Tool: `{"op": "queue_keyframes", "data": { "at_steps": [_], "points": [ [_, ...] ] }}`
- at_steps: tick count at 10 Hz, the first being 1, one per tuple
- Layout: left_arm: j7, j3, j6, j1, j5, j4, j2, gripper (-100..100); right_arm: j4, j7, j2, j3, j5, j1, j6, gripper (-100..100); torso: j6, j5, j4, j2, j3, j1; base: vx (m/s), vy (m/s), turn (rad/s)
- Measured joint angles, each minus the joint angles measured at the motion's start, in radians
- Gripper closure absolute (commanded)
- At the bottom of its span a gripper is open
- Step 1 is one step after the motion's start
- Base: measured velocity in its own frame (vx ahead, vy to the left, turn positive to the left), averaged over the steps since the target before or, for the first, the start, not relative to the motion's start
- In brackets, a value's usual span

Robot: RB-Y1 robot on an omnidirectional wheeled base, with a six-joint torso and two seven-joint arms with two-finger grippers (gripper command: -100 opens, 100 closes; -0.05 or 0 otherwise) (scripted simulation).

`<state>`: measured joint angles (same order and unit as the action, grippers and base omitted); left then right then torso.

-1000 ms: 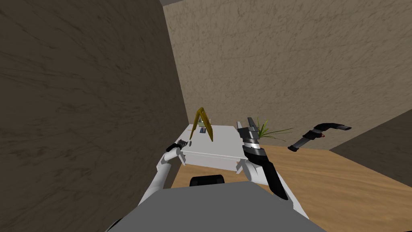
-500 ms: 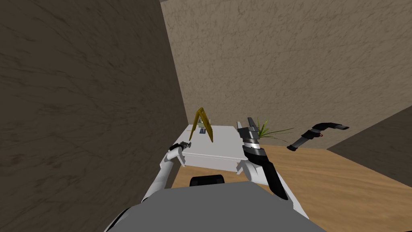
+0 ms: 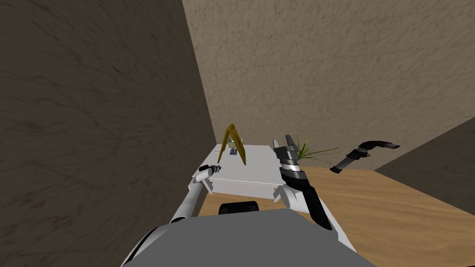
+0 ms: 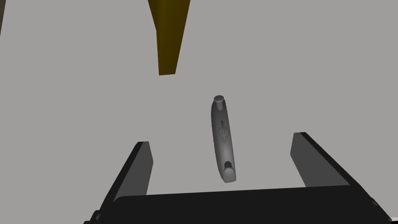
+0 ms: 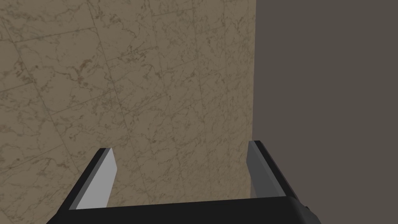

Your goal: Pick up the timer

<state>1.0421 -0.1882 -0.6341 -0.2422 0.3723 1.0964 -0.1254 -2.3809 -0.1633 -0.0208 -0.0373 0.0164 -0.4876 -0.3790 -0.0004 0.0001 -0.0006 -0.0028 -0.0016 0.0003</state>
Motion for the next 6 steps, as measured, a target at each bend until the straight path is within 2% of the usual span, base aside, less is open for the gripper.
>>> {"op": "queue_keyframes", "data": {
  "at_steps": [4, 5, 6],
  "points": [
    [0.072, 0.003, -0.068, -0.034, 0.003, -0.062, -0.010, -100, 0.000, 0.000, 0.000, 0.000, 0.000, 0.000, 0.000, 0, 0.000, 0.000, 0.000, 0.001, 0.000, 0.000, 0.031, 0.014, -0.014],
    [0.076, 0.003, -0.072, -0.035, 0.003, -0.064, -0.010, 0, 0.000, 0.000, 0.000, 0.000, 0.000, 0.000, 0.000, 0, 0.000, 0.000, 0.000, 0.002, 0.001, 0.000, 0.000, 0.000, 0.000],
    [0.075, 0.003, -0.072, -0.035, 0.003, -0.064, -0.010, -100, 0.000, 0.000, 0.000, 0.000, 0.000, 0.000, 0.000, 0, 0.000, 0.000, 0.000, 0.002, 0.001, -0.001, 0.002, -0.062, -0.135]
  ]
}}
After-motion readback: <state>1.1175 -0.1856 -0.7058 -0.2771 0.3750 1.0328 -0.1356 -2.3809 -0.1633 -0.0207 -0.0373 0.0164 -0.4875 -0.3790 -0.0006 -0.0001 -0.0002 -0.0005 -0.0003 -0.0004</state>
